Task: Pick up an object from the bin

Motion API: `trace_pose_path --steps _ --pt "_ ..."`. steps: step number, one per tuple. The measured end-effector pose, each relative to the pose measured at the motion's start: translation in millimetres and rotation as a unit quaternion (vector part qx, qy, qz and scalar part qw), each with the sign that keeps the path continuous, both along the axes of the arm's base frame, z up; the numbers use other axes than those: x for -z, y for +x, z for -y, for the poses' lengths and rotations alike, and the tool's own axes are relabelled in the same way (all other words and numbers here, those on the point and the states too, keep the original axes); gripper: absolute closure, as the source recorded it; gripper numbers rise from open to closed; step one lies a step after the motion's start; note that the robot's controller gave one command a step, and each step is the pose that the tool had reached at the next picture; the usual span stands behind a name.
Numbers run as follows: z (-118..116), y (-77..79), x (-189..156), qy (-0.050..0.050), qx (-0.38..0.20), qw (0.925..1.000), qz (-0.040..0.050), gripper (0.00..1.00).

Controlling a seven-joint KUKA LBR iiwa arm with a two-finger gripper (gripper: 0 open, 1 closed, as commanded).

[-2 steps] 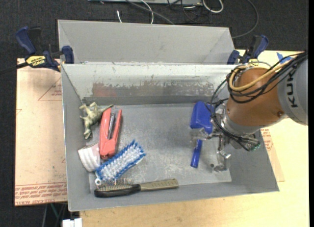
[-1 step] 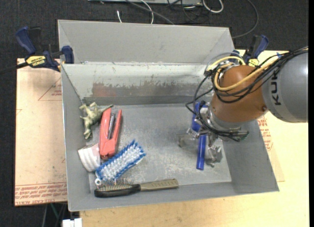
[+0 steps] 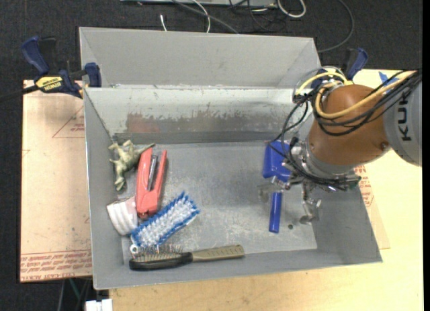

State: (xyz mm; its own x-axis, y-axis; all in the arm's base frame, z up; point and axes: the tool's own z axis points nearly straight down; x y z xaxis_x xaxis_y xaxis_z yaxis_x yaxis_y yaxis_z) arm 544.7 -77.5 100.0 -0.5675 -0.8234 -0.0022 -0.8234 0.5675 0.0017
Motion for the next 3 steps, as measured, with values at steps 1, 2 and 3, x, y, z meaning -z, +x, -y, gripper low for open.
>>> trace_pose_path --steps 1,2,3 --pt "1.0 5.6 30.4 0.002 -0.138 0.9905 0.0018 0.0" --pt "10.6 -1.9 30.0 0.002 -0.15 0.9887 0.0009 1.0" --pt "10.6 -1.9 29.9 0.002 -0.15 0.9887 0.001 1.0"
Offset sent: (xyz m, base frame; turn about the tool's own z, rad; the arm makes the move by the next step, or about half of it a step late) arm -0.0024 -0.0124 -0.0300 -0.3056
